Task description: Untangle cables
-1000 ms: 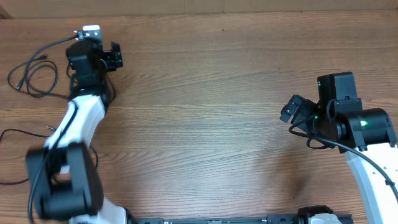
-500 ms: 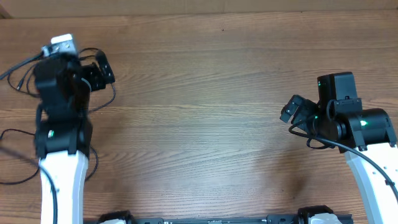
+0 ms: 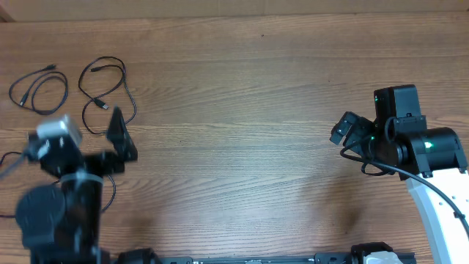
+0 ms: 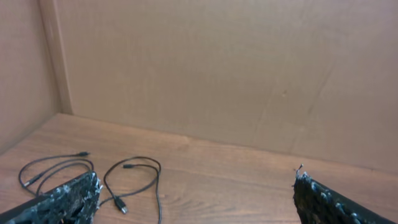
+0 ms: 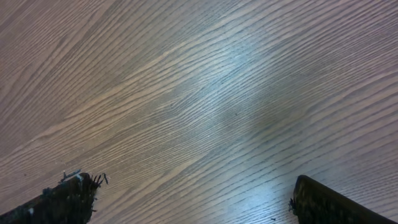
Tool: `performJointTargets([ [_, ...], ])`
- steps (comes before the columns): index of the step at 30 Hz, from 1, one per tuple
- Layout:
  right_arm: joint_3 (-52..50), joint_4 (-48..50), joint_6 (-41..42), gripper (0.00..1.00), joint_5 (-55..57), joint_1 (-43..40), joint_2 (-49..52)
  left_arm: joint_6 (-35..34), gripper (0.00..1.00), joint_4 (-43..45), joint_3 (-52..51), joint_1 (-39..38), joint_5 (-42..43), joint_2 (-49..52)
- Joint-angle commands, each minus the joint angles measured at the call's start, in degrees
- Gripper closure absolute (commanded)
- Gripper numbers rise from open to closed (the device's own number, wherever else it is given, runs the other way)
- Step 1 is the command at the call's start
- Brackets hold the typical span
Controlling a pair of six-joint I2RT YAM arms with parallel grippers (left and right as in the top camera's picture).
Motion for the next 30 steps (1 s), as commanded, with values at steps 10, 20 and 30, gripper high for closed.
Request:
performJointTargets([
  [10, 1.11, 0.26, 0.15, 0.0, 0.76, -0.15, -0.13, -1.29, 0.0, -8.31, -11.04, -0.02, 3.85, -23.52],
  [20, 1.11, 0.26, 0.15, 0.0, 0.76, -0.15, -0.13, -1.42, 0.0, -15.76, -10.27, -0.02, 5.62, -31.87],
  [30, 1.11, 0.26, 0.17, 0.0, 0.76, -0.15, -0.13, -2.54, 0.0, -19.21, -10.29, -0.02, 4.83, -31.91],
])
